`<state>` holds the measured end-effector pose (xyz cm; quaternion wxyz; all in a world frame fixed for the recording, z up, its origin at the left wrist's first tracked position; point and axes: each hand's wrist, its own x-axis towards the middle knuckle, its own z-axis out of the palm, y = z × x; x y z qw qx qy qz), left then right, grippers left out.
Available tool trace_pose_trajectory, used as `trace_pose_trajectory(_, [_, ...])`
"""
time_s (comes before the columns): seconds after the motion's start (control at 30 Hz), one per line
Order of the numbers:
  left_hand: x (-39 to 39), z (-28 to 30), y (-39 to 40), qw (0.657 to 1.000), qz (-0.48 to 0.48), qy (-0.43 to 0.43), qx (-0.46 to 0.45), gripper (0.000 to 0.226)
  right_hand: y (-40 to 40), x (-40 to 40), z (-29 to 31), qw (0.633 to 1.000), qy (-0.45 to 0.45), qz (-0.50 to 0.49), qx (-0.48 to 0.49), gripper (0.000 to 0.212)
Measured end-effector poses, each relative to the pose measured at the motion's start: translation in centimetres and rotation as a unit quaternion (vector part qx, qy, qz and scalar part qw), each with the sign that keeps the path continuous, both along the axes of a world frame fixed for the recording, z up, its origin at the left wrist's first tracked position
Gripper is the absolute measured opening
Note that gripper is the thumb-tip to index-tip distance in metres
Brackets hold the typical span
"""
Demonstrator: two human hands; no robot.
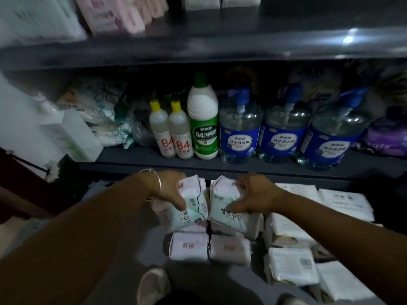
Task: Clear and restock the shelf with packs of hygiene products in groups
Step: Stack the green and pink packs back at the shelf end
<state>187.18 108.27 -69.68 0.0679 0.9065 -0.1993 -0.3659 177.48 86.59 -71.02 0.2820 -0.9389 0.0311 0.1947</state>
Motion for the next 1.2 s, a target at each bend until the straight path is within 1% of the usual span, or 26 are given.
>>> trace_pose_trajectory(0.07, [0.5, 4.0, -0.5, 1.0, -0.001, 0.0, -0.01, 0.047, -0.8, 0.4, 3.9, 0.999, -0.012, -0.003, 0.04, 0.057])
trace_pose_trajectory(0.1, [0.8, 6.1, -1.0, 1.0, -0.001, -0.003, -0.021, 0.046, -1.2, 0.6, 5.9, 0.998, -0.019, -0.006, 0.058, 0.053])
trace_pose_trajectory(0.13, [1.0, 8.2, -1.5, 0.999, 0.0, -0.005, -0.034, 0.044, -1.5, 0.8, 7.9, 0.997, -0.026, -0.006, 0.071, 0.044])
trace_pose_trajectory(0.17, [1.2, 10.3, -2.0, 0.999, -0.001, -0.008, -0.041, 0.041, -1.9, 1.0, 9.8, 0.997, -0.034, -0.006, 0.075, 0.037])
trace_pose_trajectory(0.27, [1.7, 16.9, -3.3, 0.998, -0.023, -0.026, -0.053, 0.029, -3.0, 1.6, 15.5, 0.994, -0.072, -0.018, 0.085, 0.033])
trace_pose_trajectory(0.33, [1.8, 20.9, -4.1, 0.997, -0.031, -0.048, -0.06, 0.034, -3.7, 1.6, 19.2, 0.991, -0.094, -0.023, 0.096, 0.034])
trace_pose_trajectory(0.43, [1.7, 25.8, -5.0, 0.991, -0.043, -0.107, -0.073, 0.04, -4.7, 1.5, 24.1, 0.986, -0.136, -0.022, 0.093, 0.041])
trace_pose_trajectory(0.6, [1.1, 32.1, -5.9, 0.975, -0.03, -0.171, -0.142, 0.041, -6.5, 1.6, 30.4, 0.974, -0.216, -0.035, 0.066, 0.038])
trace_pose_trajectory(0.7, [1.6, 33.7, -6.2, 0.96, -0.024, -0.205, -0.19, 0.042, -7.3, 2.2, 32.5, 0.965, -0.25, -0.052, 0.051, 0.033])
trace_pose_trajectory(0.73, [1.9, 33.8, -6.2, 0.955, -0.024, -0.218, -0.201, 0.045, -7.4, 2.7, 32.9, 0.963, -0.259, -0.059, 0.042, 0.034])
trace_pose_trajectory(0.8, [2.7, 33.7, -6.3, 0.939, -0.036, -0.272, -0.206, 0.054, -7.2, 4.0, 33.5, 0.958, -0.279, -0.069, 0.02, 0.035])
trace_pose_trajectory(0.9, [4.3, 32.8, -6.6, 0.901, -0.055, -0.366, -0.225, 0.06, -6.5, 6.1, 33.7, 0.946, -0.312, -0.079, -0.02, 0.034])
trace_pose_trajectory(0.97, [5.9, 31.7, -6.8, 0.875, -0.058, -0.408, -0.254, 0.065, -6.0, 7.4, 33.5, 0.94, -0.326, -0.089, -0.051, 0.04])
trace_pose_trajectory(1.1, [8.8, 30.0, -7.2, 0.846, -0.048, -0.447, -0.287, 0.068, -5.5, 9.7, 32.9, 0.922, -0.345, -0.12, -0.129, 0.055])
trace_pose_trajectory(1.2, [10.4, 29.4, -8.0, 0.84, -0.045, -0.443, -0.31, 0.073, -5.5, 11.3, 32.5, 0.902, -0.368, -0.127, -0.187, 0.052])
